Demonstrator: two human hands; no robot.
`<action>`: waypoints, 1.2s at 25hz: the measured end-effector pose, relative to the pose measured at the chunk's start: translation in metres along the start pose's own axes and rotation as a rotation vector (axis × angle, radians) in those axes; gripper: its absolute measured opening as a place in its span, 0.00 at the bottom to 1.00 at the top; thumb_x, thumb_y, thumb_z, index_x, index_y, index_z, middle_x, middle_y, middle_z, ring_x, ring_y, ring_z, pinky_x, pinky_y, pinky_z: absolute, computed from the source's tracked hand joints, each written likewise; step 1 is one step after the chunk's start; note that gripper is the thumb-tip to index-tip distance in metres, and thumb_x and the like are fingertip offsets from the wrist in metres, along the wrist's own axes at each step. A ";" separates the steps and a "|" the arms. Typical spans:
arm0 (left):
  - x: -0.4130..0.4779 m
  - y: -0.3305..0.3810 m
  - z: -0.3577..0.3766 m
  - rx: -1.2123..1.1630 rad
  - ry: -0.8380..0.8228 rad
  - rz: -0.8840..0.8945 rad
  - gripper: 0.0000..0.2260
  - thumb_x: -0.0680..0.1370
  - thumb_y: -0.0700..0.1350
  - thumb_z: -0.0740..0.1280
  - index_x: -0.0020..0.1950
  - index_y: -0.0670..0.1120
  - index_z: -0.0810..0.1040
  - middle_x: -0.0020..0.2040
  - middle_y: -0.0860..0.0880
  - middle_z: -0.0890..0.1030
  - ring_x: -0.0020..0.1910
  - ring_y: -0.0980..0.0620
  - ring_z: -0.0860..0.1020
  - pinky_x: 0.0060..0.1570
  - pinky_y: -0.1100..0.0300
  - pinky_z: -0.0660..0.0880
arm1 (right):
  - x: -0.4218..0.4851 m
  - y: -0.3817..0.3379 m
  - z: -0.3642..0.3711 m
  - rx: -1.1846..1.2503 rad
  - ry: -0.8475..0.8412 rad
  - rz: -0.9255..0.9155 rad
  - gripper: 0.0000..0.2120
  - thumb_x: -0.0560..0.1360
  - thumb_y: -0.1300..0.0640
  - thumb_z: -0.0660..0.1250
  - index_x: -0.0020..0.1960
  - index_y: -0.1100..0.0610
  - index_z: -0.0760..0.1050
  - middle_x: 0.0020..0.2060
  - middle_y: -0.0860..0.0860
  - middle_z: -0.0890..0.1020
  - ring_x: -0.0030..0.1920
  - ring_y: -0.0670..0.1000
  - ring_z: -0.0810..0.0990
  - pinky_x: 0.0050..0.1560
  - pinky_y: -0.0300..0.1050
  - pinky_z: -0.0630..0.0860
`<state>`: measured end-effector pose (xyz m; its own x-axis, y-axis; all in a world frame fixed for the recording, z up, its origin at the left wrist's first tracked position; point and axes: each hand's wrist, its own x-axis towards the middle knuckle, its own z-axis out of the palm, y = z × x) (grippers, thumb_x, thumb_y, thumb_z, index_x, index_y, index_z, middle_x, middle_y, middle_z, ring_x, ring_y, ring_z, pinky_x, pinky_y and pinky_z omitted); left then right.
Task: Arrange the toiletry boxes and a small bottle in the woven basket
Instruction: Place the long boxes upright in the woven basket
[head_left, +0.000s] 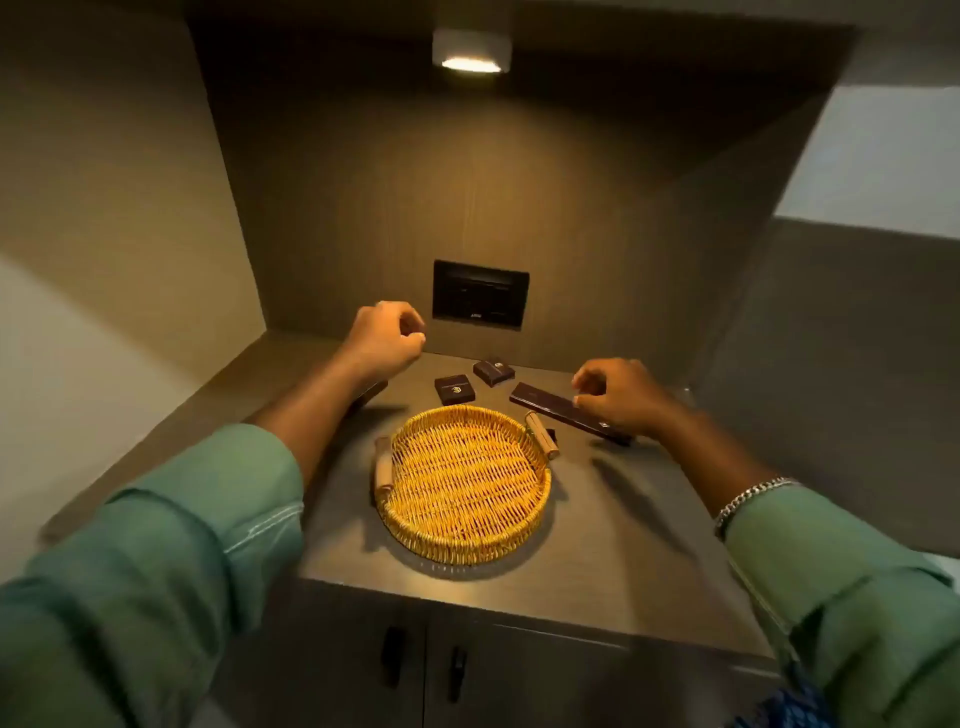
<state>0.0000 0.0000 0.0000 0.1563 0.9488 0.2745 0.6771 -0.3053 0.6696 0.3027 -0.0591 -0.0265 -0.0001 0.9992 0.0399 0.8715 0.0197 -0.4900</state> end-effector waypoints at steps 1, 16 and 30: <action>0.003 -0.010 0.004 0.046 -0.030 -0.094 0.12 0.75 0.41 0.67 0.58 0.42 0.76 0.56 0.41 0.79 0.51 0.47 0.76 0.44 0.57 0.73 | 0.009 0.006 0.004 -0.030 -0.044 0.029 0.15 0.74 0.57 0.71 0.60 0.55 0.76 0.55 0.54 0.80 0.56 0.55 0.79 0.51 0.48 0.79; 0.043 -0.079 0.009 0.356 -0.183 -0.381 0.22 0.71 0.42 0.71 0.63 0.42 0.71 0.59 0.38 0.76 0.55 0.39 0.75 0.53 0.47 0.76 | 0.061 0.021 0.023 -0.257 -0.079 0.130 0.22 0.69 0.56 0.75 0.62 0.55 0.76 0.52 0.57 0.82 0.46 0.53 0.79 0.40 0.44 0.78; -0.008 0.016 0.003 -0.047 -0.279 -0.253 0.24 0.70 0.44 0.73 0.61 0.50 0.66 0.49 0.46 0.73 0.41 0.47 0.79 0.27 0.58 0.78 | 0.014 -0.106 0.028 0.074 -0.171 0.113 0.36 0.62 0.54 0.81 0.65 0.52 0.68 0.47 0.48 0.74 0.41 0.50 0.81 0.24 0.36 0.76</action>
<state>0.0119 -0.0123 0.0064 0.1827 0.9783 -0.0976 0.6866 -0.0559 0.7249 0.1969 -0.0463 0.0016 0.0069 0.9865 -0.1638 0.8322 -0.0965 -0.5461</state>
